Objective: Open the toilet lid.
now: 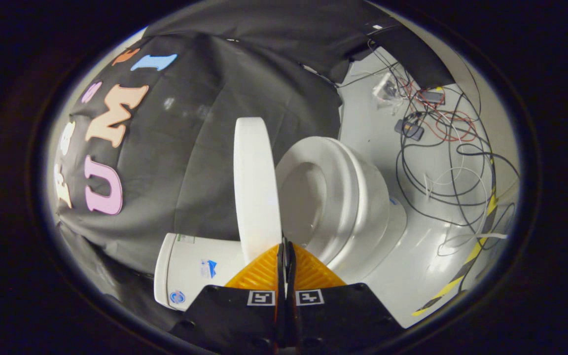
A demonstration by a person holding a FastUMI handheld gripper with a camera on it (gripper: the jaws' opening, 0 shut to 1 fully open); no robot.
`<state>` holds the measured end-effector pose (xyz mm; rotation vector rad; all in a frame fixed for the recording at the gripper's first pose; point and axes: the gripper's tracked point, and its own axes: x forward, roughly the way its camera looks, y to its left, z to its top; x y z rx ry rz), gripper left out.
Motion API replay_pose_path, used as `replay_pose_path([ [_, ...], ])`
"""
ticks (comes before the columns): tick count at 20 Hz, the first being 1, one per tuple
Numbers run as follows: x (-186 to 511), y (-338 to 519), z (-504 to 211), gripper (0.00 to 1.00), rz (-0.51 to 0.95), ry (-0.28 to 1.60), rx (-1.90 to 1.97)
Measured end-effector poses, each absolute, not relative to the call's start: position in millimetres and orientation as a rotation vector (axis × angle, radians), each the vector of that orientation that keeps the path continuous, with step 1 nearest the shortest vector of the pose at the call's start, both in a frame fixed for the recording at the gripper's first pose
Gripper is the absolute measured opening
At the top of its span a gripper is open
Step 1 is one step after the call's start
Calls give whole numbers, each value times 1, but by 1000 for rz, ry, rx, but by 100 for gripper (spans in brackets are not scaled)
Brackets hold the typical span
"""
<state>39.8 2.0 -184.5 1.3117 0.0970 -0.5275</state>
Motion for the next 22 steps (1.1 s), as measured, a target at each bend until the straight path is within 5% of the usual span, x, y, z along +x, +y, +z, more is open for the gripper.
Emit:
replay_pose_path([
  [22, 55, 24, -110, 1, -472, 176, 799],
])
